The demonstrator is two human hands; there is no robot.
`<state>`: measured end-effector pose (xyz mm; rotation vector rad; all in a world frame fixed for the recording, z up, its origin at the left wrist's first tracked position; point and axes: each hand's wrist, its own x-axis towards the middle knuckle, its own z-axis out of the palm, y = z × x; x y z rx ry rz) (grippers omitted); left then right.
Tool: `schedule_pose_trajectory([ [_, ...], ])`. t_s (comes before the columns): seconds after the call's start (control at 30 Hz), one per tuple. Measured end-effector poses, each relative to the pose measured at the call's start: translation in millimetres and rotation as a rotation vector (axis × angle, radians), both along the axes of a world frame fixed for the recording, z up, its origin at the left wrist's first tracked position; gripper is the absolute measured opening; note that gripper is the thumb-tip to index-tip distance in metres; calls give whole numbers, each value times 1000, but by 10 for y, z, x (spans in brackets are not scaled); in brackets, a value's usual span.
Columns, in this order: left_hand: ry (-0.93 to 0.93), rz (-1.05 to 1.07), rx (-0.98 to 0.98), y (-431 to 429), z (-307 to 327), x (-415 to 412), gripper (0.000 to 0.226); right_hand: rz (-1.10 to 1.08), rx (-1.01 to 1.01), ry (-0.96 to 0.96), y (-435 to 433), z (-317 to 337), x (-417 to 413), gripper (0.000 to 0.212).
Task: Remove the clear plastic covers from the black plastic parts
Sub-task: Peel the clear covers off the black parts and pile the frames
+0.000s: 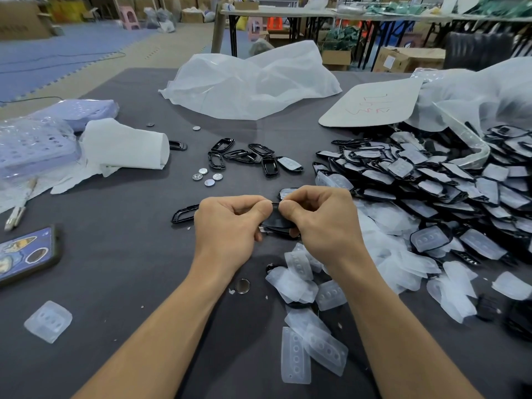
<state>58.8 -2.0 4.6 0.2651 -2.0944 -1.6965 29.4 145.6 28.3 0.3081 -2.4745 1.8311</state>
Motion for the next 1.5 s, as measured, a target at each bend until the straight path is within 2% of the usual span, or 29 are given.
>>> schedule_pose_trajectory([
  [0.1, -9, 9, 50, 3, 3, -5, 19, 38, -94, -81, 54, 34, -13, 23],
  [0.2, -33, 13, 114, -9, 10, -10, 19, 86, -215, -171, 102, 68, -10, 14],
  [0.33, -64, -50, 216, -30, 41, 5, 13, 70, -233, -164, 81, 58, -11, 19],
  [0.47, -122, -104, 374, -67, 94, 11, 32, 33, -279, -179, 82, 54, -38, 19],
  [0.6, -133, -149, 305, -67, 112, 32, 13, 44, -284, -194, 86, 44, -44, 17],
  [0.77, -115, -148, 264, -65, 101, 33, 17, 56, -260, -178, 80, 20, -36, 15],
  [0.93, -85, -118, 253, -72, 77, 30, 21, 46, -233, -149, 31, -36, -31, 24],
  [1.1, -85, -117, -13, -12, 27, 35, 20, 38, -296, -165, 47, -34, -47, 28],
  [1.23, -94, -149, 52, -2, 53, 24, 34, 64, -297, -177, 32, -21, -24, 33],
  [1.3, -109, -140, 149, 0, 70, 21, 35, 50, -239, -136, 31, -25, -14, 31],
  [1.37, -124, -120, 243, -8, 84, 17, 33, 14, -42, -4, 26, -29, 19, 30],
  [1.43, -145, -115, 308, -25, 95, 16, 32, 15, 194, 176, 1, -25, 76, 43],
  [1.5, -173, -141, 336, -41, 94, 21, 31, 24, 328, 288, -30, -25, 102, 50],
])
